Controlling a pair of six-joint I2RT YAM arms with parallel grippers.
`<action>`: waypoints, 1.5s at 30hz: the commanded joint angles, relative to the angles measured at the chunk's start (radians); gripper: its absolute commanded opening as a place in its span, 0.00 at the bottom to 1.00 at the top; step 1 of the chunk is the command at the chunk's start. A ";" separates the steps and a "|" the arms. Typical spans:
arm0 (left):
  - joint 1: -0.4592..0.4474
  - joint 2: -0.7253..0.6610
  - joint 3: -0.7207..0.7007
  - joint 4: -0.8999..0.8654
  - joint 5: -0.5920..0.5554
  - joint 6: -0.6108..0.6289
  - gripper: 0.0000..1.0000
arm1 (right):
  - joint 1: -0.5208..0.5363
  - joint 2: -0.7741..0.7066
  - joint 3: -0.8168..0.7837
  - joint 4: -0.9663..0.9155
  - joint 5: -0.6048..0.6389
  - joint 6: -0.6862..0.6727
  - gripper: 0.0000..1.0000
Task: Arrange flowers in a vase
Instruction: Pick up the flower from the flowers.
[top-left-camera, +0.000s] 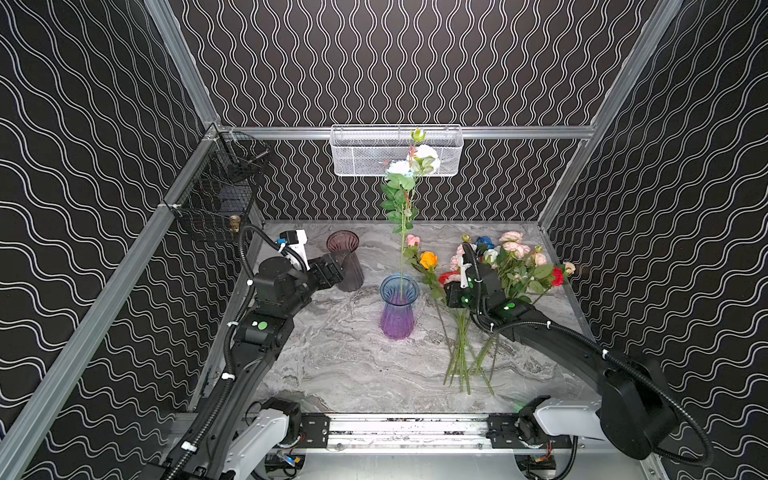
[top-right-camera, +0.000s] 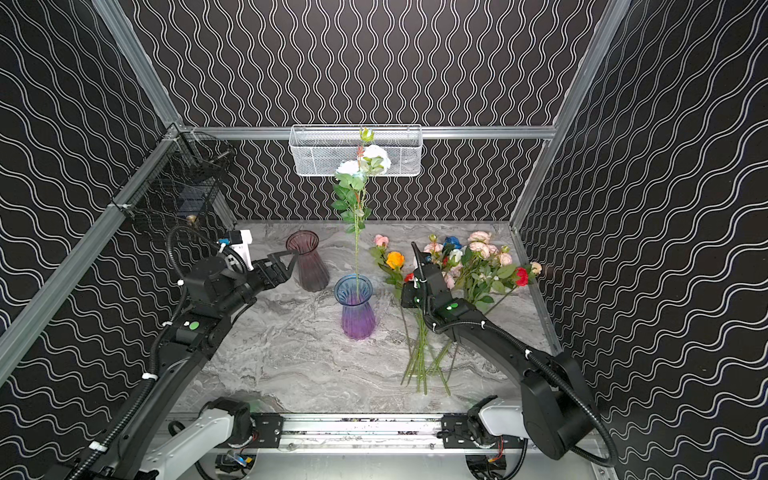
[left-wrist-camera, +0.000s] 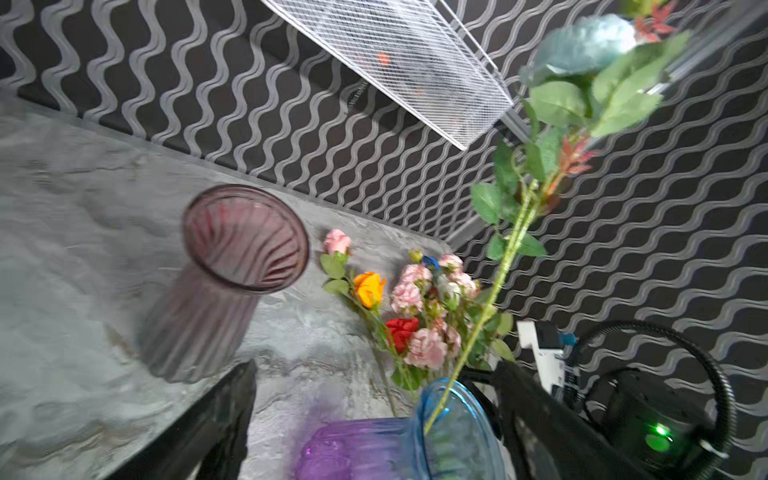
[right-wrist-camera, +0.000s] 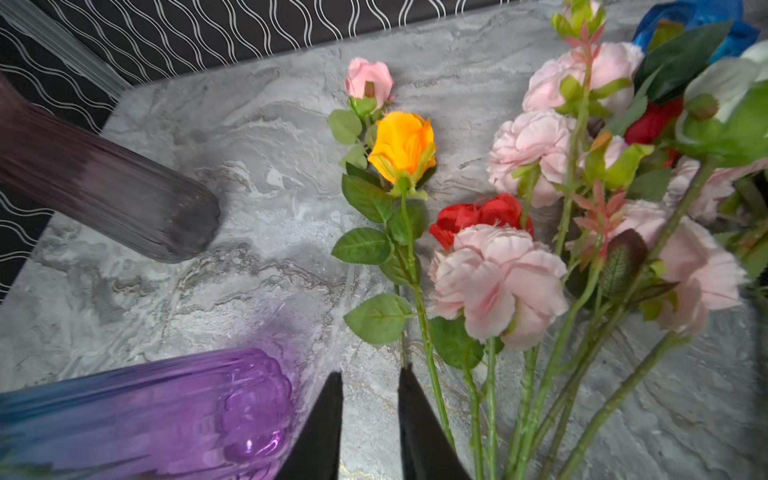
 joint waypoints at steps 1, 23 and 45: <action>0.001 -0.014 0.019 -0.093 -0.175 0.010 0.93 | 0.001 0.019 0.024 -0.027 0.012 -0.027 0.31; 0.035 -0.053 0.047 -0.188 -0.321 -0.014 0.96 | -0.056 0.294 0.324 -0.242 -0.045 -0.188 0.27; 0.036 0.010 0.052 -0.138 -0.131 -0.024 0.94 | 0.033 0.301 0.256 -0.388 0.041 -0.162 0.30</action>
